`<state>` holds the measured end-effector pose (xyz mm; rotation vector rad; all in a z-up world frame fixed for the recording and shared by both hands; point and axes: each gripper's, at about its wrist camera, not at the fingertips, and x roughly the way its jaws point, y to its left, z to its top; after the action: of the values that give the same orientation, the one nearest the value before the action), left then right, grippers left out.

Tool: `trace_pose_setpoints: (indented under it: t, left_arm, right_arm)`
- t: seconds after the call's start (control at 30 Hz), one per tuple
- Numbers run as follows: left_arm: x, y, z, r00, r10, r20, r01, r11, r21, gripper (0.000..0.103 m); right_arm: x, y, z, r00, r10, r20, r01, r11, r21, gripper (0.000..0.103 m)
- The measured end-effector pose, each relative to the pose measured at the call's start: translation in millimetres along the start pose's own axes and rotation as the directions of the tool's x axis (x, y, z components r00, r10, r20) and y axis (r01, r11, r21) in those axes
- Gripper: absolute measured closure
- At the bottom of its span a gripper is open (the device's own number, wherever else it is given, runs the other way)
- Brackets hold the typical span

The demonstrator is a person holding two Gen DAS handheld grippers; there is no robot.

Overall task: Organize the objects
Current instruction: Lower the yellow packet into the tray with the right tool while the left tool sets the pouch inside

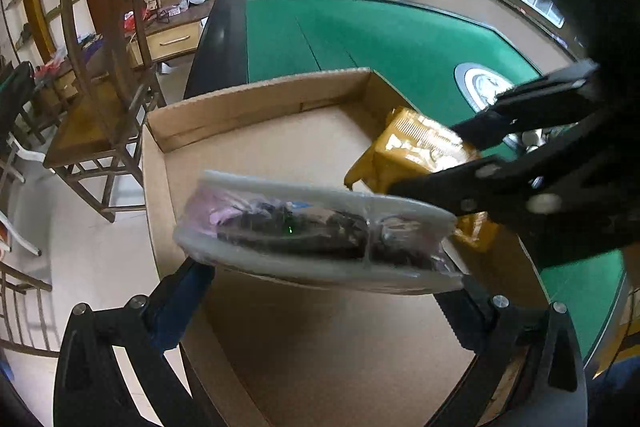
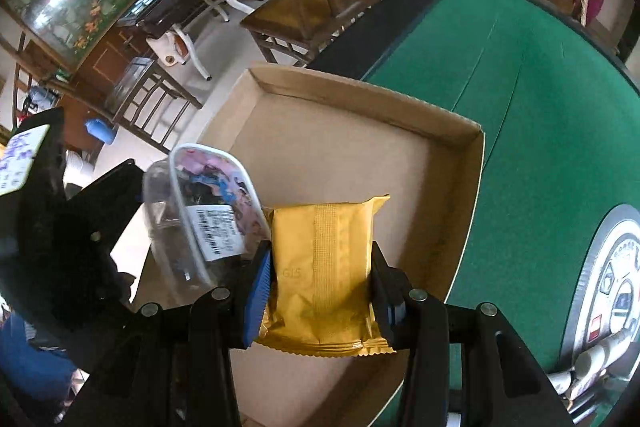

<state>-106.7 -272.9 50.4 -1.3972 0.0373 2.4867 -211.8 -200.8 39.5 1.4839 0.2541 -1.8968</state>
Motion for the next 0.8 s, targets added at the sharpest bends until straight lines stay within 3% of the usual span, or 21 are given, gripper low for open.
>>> trace_pose_setpoints:
  t: [0.6, 0.8]
  left_arm:
    - [12, 14, 16, 0.998, 0.051, -0.026, -0.052, 0.998, -0.025, 0.000]
    - [8, 25, 22, 1.000, 0.009, -0.020, -0.010, 0.998, -0.057, 0.000]
  right_arm:
    - [23, -16, 14, 0.999, -0.032, 0.011, 0.031, 0.997, 0.076, 0.054]
    - [30, -22, 15, 0.999, -0.034, 0.011, 0.033, 0.993, 0.111, 0.054]
